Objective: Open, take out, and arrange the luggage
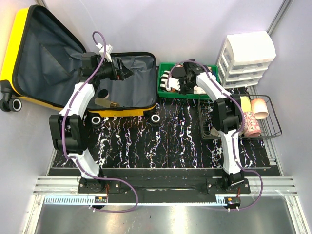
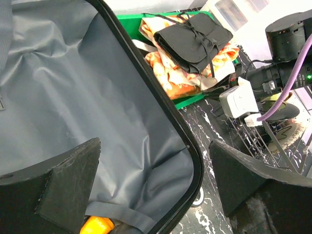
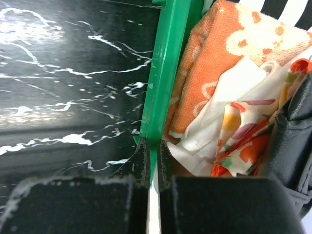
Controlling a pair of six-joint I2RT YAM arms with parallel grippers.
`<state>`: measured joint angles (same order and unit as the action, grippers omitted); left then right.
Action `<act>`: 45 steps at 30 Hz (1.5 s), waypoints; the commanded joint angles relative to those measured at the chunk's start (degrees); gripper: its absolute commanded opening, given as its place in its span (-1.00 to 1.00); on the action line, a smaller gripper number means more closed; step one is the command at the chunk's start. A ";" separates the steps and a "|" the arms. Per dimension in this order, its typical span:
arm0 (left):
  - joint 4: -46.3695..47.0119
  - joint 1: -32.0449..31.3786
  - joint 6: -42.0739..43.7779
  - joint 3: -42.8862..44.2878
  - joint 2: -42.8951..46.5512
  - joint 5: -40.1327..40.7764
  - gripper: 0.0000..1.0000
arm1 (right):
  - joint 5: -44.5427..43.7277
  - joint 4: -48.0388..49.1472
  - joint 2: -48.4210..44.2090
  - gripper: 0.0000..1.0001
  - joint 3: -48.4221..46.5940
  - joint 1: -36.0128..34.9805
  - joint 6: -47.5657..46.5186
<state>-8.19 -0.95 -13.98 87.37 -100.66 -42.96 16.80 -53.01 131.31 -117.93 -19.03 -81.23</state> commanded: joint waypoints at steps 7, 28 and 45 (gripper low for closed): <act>-1.39 2.17 3.95 0.25 -0.06 1.83 0.94 | 3.15 16.18 2.28 -1.00 2.62 -0.05 -13.96; -52.34 6.22 67.50 21.06 -9.01 18.61 0.89 | 0.95 28.84 -12.47 0.99 7.98 0.22 19.25; -64.59 5.79 113.65 25.74 -25.72 17.13 0.65 | 14.66 26.65 -21.27 0.99 5.26 3.82 51.24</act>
<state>-71.61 5.26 90.06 111.94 -124.22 -22.55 26.96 -25.80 112.88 -109.69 -17.21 -41.41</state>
